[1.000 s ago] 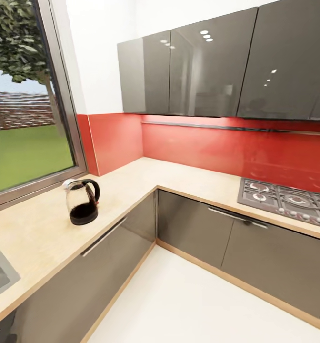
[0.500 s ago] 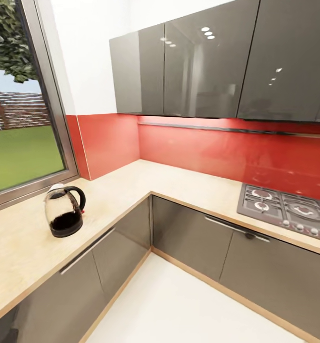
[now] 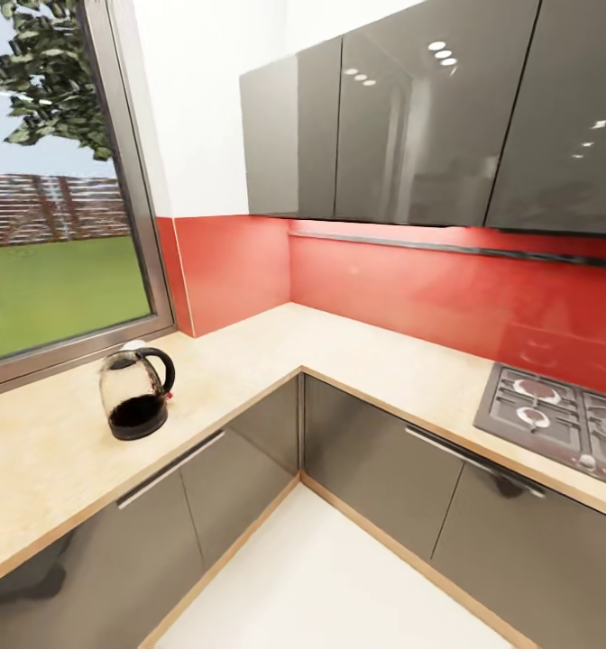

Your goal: Set up a coffee station on the kitchen countertop: keep the coffee maker on the countertop, move the bottle of coffee from the kitchen shelf to the counter next to the coffee maker, place a paper coffee filter on top of the coffee maker, put the saucer next to the coffee maker with the coffee cup on the saucer, and place the electric kettle next to the coffee maker.

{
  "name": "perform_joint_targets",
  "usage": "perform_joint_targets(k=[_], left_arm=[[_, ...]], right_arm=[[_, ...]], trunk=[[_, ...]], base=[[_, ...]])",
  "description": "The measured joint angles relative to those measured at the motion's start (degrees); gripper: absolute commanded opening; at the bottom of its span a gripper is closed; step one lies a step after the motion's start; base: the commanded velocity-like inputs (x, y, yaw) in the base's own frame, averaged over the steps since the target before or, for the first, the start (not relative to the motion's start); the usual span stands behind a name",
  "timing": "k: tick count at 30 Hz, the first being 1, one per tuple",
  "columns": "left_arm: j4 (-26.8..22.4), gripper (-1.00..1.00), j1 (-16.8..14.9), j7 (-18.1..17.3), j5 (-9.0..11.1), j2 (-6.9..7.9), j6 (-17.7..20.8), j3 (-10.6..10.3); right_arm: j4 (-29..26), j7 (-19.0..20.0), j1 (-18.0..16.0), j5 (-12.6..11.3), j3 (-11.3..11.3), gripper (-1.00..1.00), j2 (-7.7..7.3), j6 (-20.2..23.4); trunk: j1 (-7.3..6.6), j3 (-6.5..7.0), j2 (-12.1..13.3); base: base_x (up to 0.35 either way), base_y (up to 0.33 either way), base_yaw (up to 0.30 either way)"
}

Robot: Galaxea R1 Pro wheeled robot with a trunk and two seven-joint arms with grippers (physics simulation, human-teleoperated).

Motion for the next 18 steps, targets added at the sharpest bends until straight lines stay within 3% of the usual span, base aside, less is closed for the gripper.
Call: perform_joint_targets(k=[9, 18], left_arm=[[0.0, 1.00, 0.0, 0.0, 0.1, 0.14, 0.0, 0.2], [0.0, 1.00, 0.0, 0.0, 0.2, 0.18, 0.0, 0.3]], right_arm=[[-0.1, 0.0, 0.0, 0.1, 0.2, 1.00, 0.16, 0.3], [-0.1, 0.0, 0.0, 0.1, 0.1, 1.00, 0.23, 0.2]], trunk=[[-0.01, 0.00, 0.0], [-0.02, 0.00, 0.0]], base=[[0.021, -0.303, 0.275], [0.183, -0.241, 0.277]])
